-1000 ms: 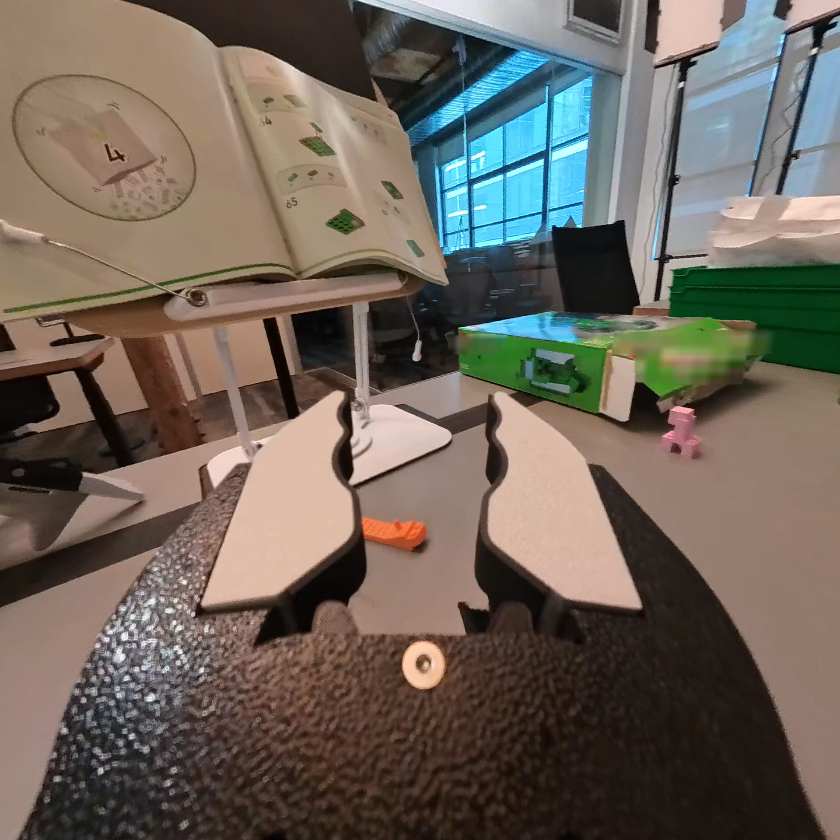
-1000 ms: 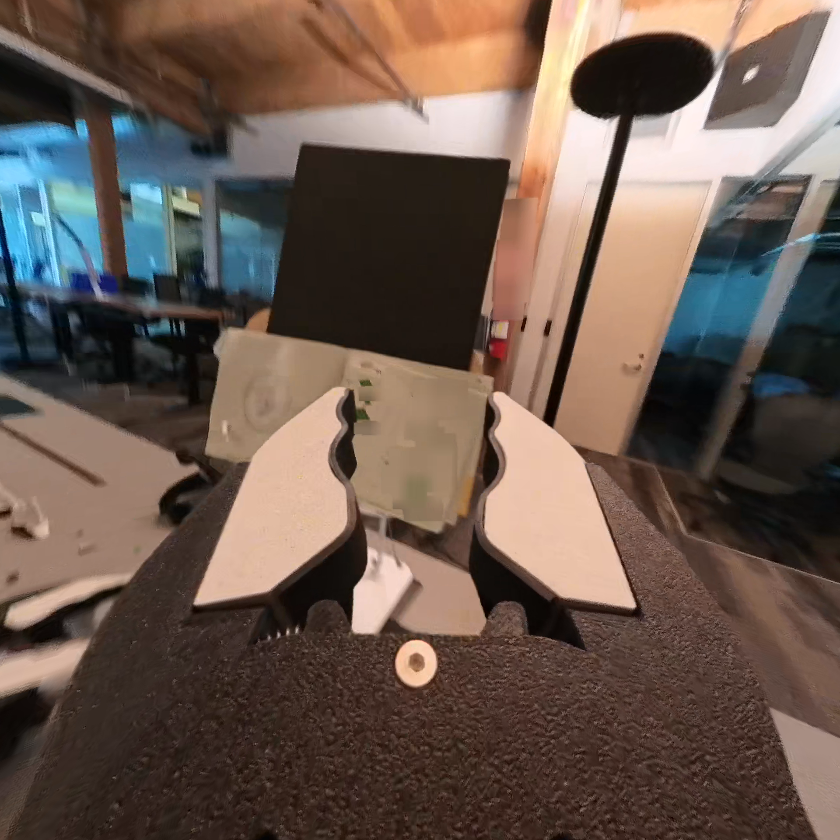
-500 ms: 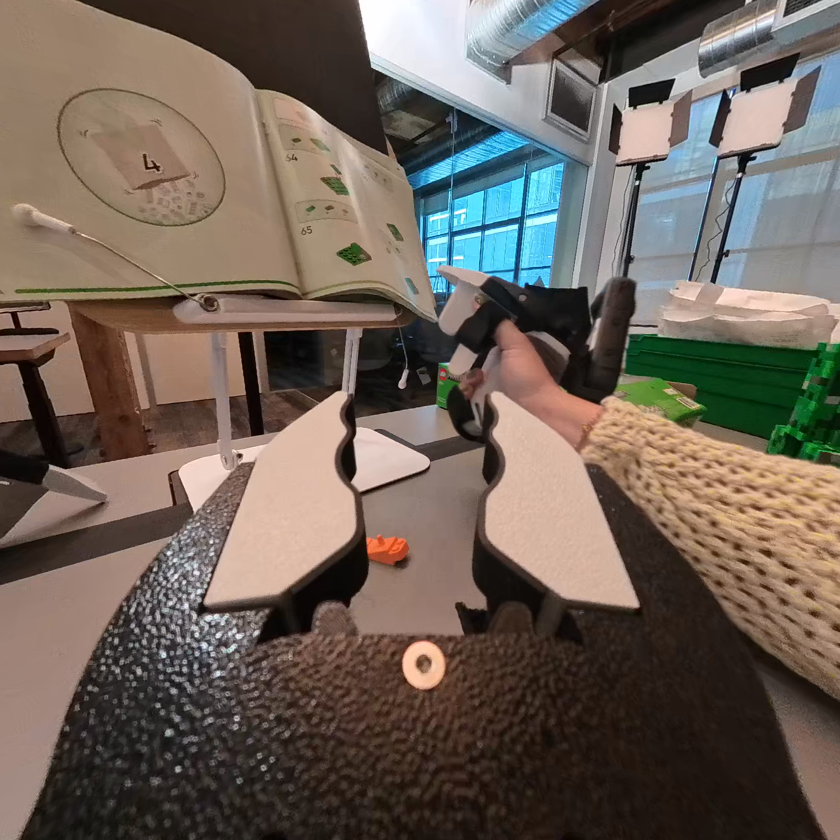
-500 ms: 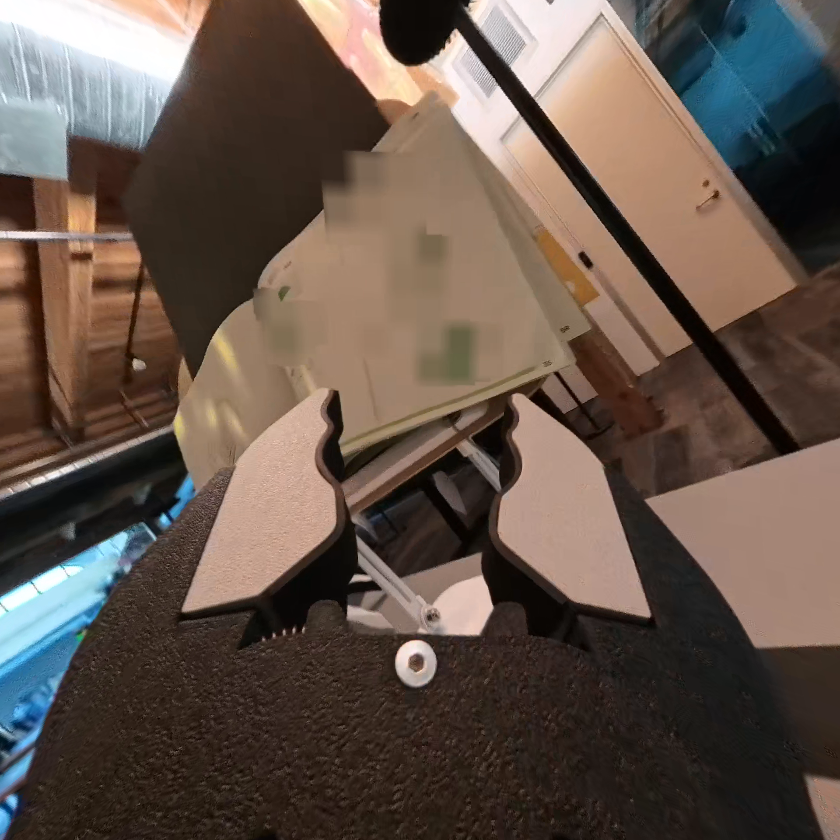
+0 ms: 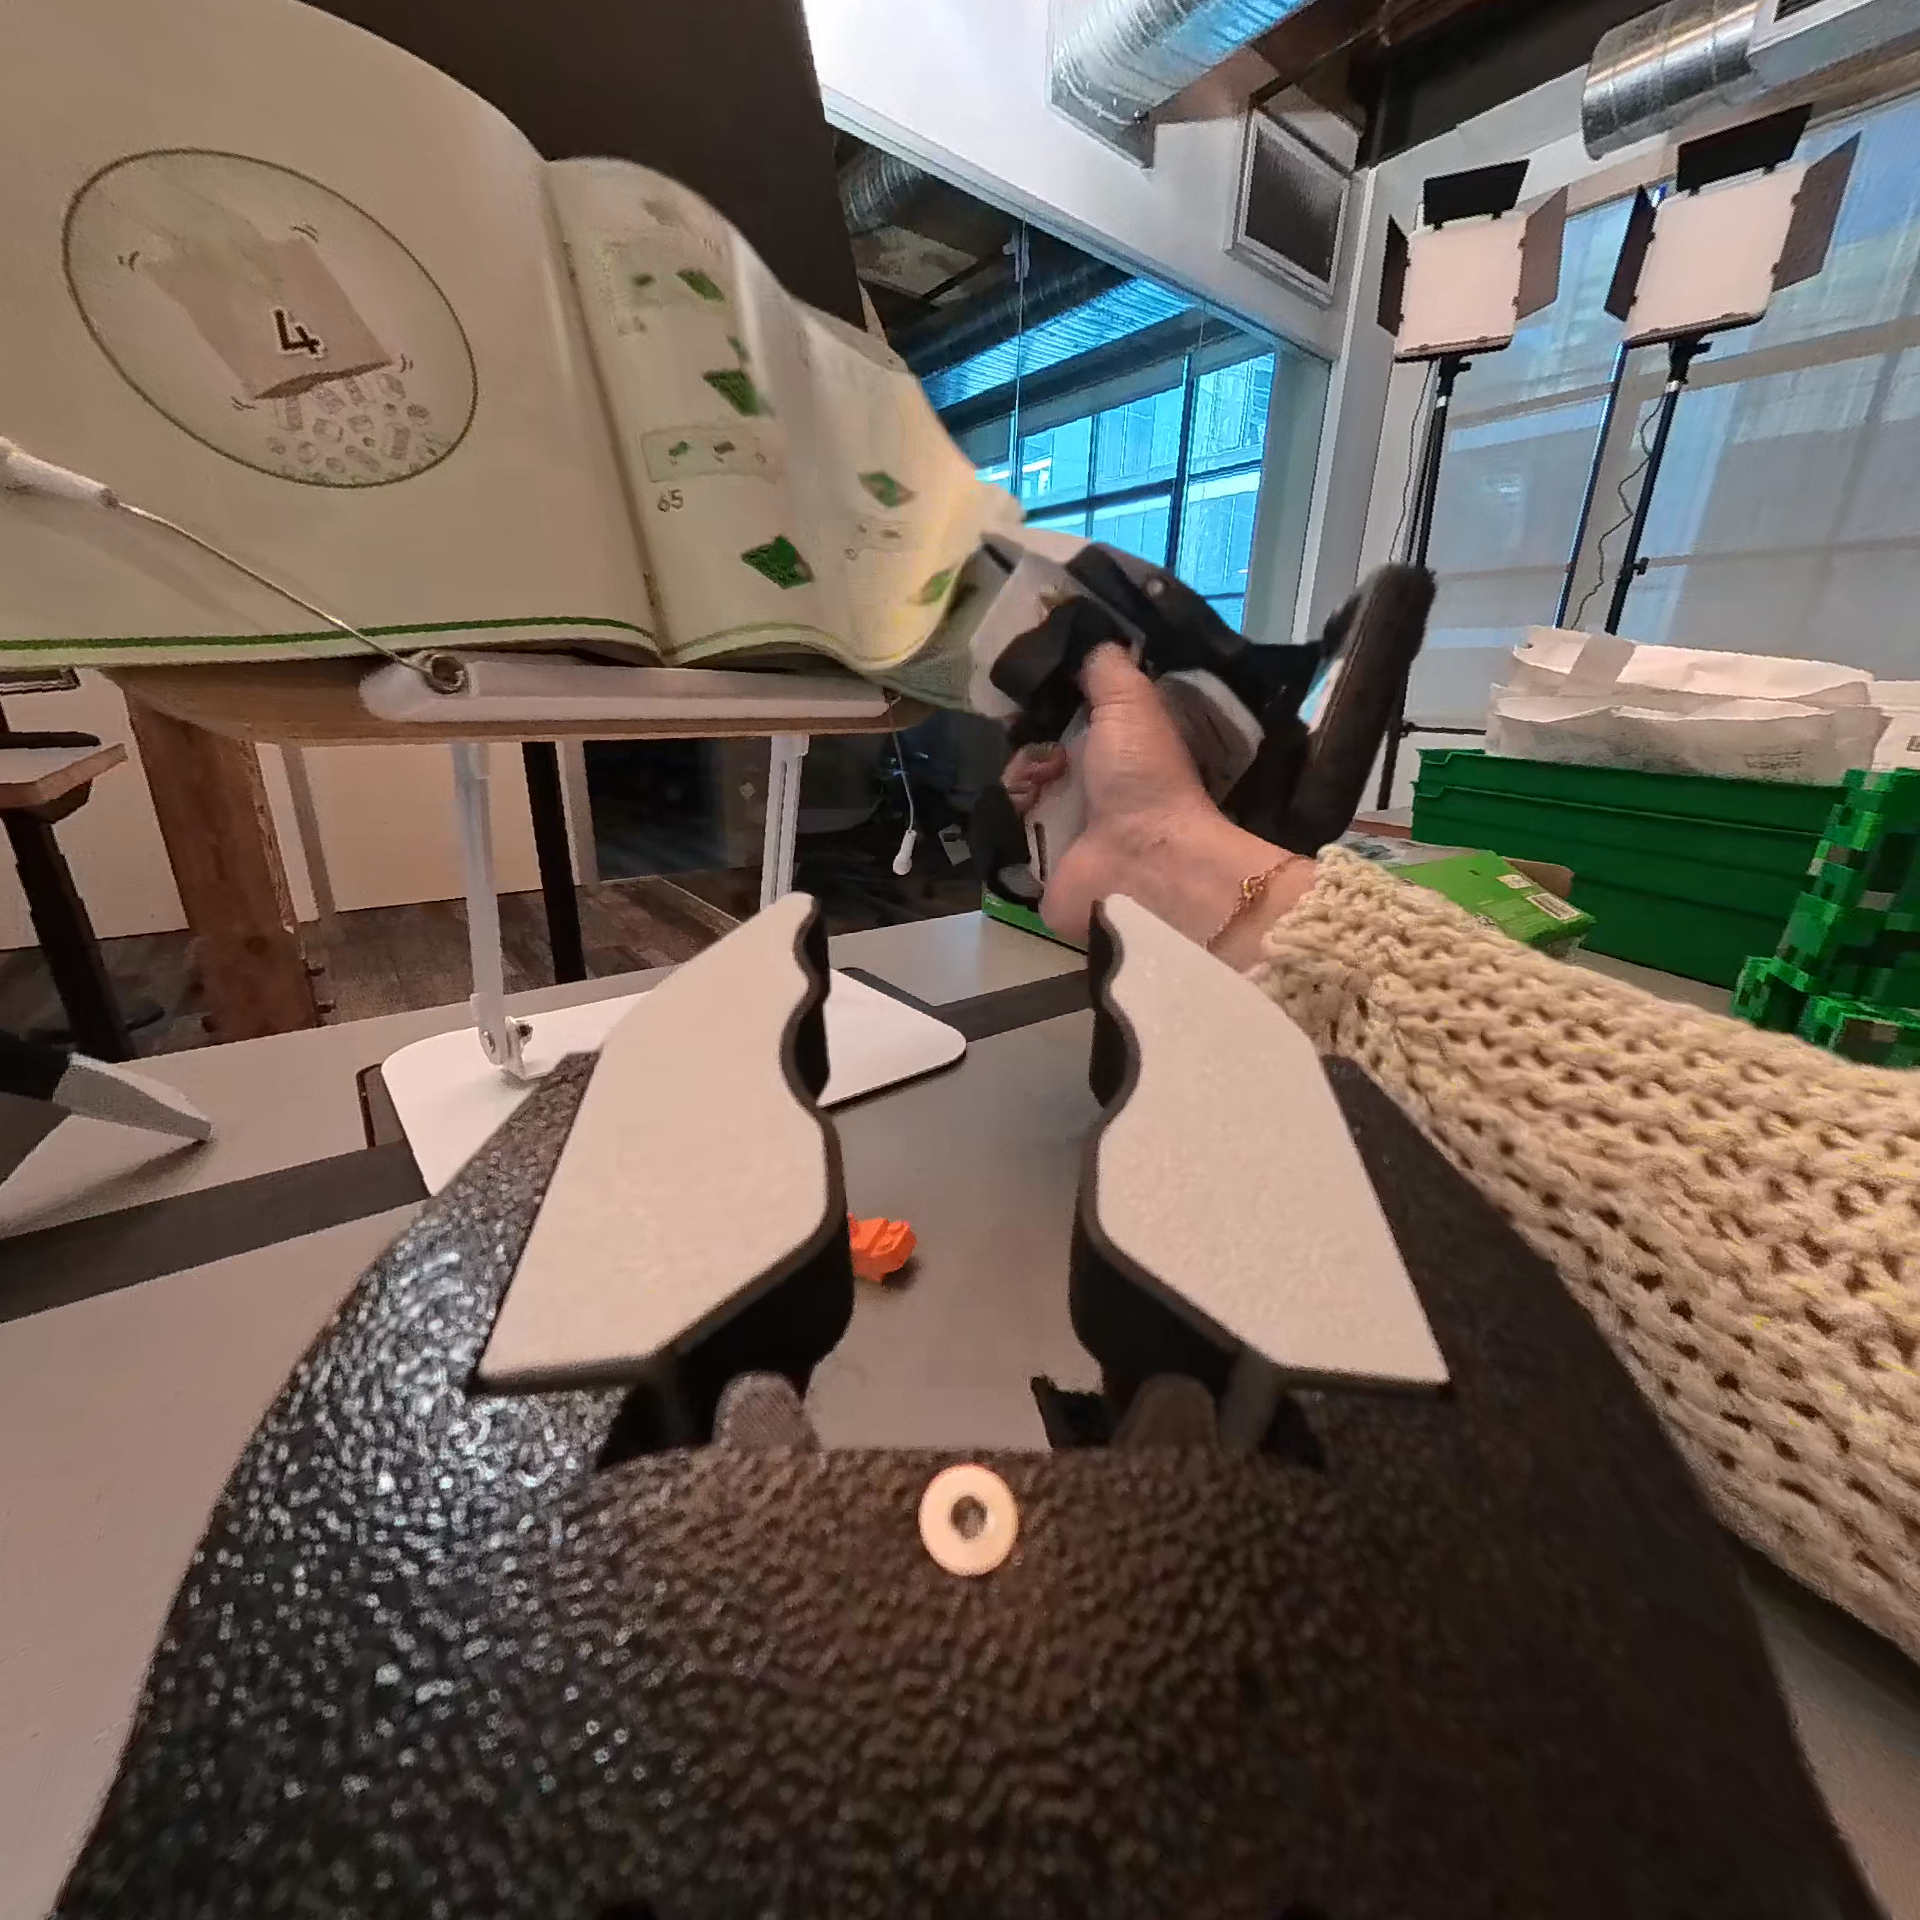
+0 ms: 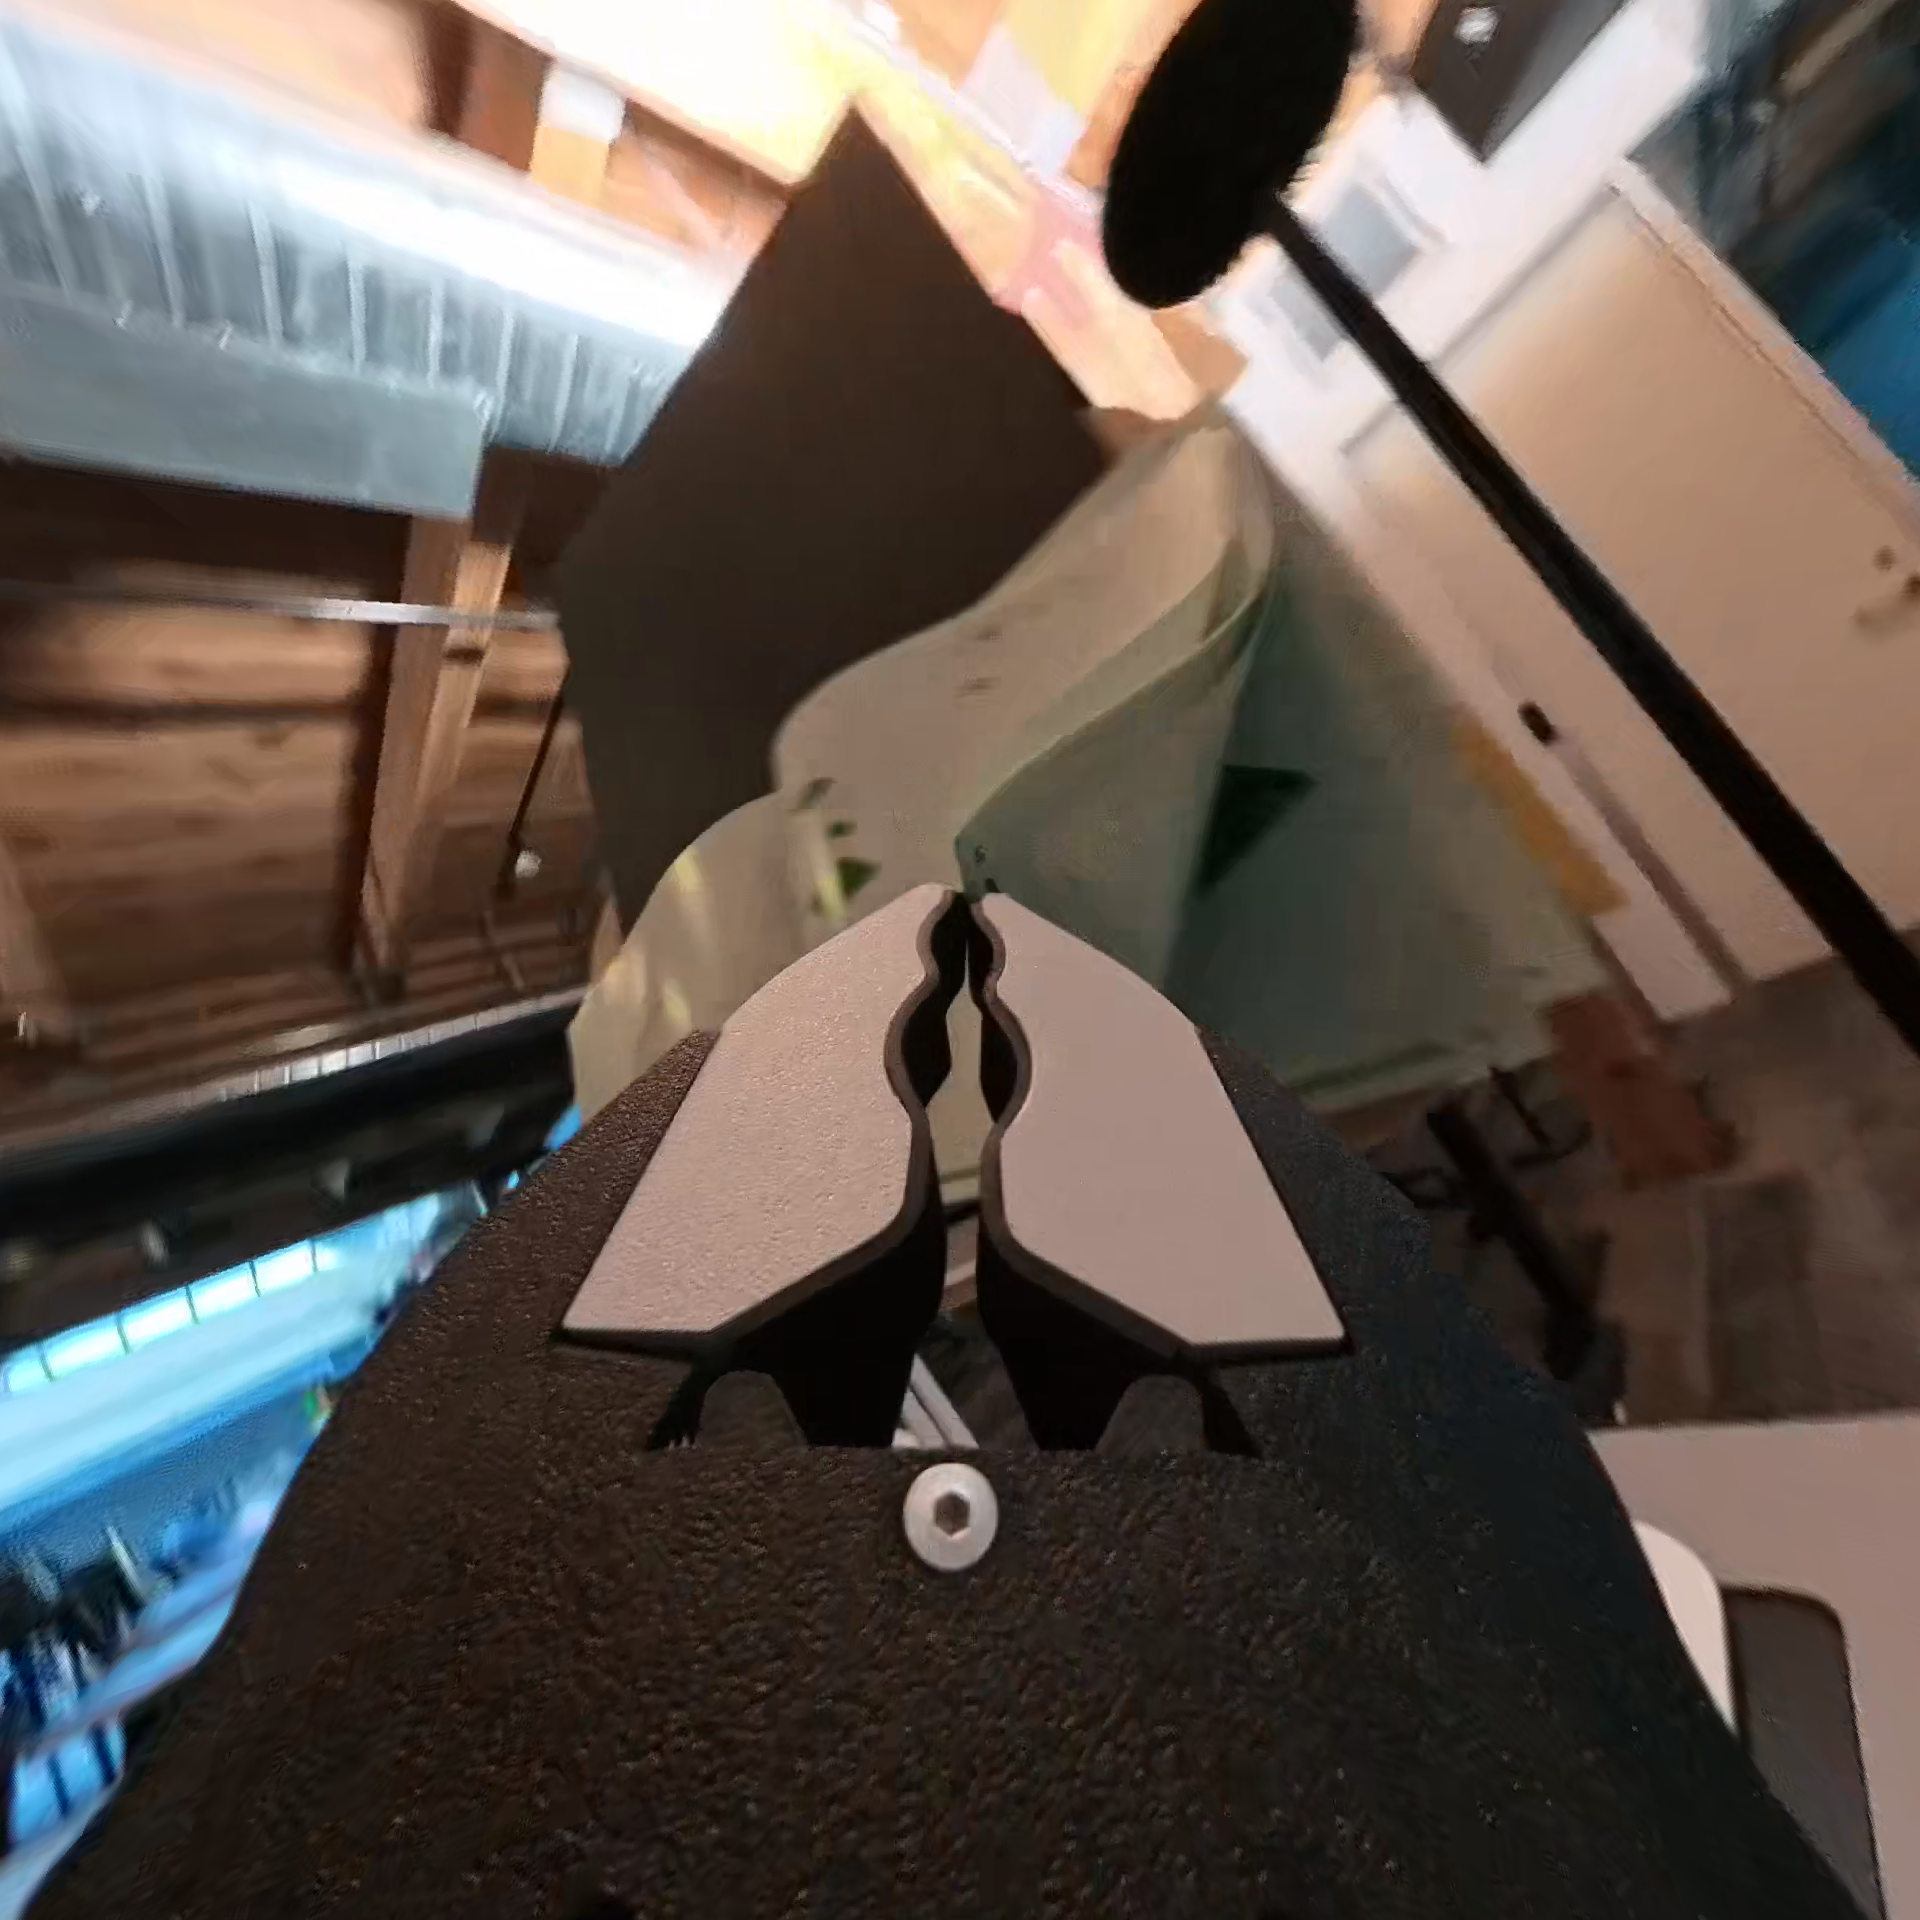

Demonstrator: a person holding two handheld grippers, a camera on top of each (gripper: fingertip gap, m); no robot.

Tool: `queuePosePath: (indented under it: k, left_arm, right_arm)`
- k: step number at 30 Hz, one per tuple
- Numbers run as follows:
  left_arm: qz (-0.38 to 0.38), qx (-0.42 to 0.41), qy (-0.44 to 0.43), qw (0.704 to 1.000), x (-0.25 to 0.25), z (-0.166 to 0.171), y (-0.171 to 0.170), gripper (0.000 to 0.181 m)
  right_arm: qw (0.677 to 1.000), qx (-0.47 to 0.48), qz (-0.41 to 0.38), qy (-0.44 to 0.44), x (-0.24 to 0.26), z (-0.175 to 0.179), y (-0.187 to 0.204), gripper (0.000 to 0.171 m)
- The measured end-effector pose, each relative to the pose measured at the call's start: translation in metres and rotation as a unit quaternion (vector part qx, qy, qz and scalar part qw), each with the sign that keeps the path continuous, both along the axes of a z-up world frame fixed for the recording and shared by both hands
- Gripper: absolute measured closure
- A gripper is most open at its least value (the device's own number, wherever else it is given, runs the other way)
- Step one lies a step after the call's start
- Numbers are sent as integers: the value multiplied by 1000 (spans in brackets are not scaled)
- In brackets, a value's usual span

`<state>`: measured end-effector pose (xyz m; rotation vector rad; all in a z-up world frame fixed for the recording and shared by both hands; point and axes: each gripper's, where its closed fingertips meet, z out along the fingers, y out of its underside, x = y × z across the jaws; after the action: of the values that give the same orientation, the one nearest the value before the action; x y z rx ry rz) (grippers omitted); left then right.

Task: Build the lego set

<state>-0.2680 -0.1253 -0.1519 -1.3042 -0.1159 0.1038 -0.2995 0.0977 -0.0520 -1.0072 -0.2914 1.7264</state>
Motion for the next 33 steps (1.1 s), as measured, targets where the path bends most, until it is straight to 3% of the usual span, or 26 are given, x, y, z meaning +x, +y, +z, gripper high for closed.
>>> queuePosePath:
  k: [3,8,15,16,19,21,23,25,27,31,33]
  left_arm:
    - [4,4,-13,1000,-4,0,-3,136]
    - [12,14,-35,999,-11,0,-8,138]
    - [14,14,-43,999,-14,-1,-8,139]
    - [12,14,-44,999,-13,-1,-8,140]
    - [-2,12,-49,999,-10,-1,-7,141]
    - [3,15,-50,999,-12,-1,-9,141]
    - [7,19,-54,998,-14,-1,-11,141]
    - [9,20,-59,998,-16,-1,-11,141]
    - [10,18,-60,998,-16,-2,-10,141]
    - [9,16,-55,998,-15,-2,-10,141]
    - [8,14,-54,998,-14,-2,-9,141]
  right_arm:
    - [995,95,28,-18,-18,14,-46,171]
    - [957,258,100,-91,-57,14,-136,171]
    - [892,362,178,-206,-95,-17,-206,171]
    - [882,361,187,-239,-102,-26,-211,169]
    - [863,413,209,-204,-94,-25,-237,125]
    - [895,404,140,-126,-76,2,-226,118]
    - [943,332,-11,-16,-40,32,-181,109]
    - [964,231,-127,48,-4,31,-126,111]
    - [983,125,-134,9,-5,6,-75,97]
    - [991,-8,-133,0,6,-29,-10,97]
    - [993,-67,-95,19,9,-40,9,104]
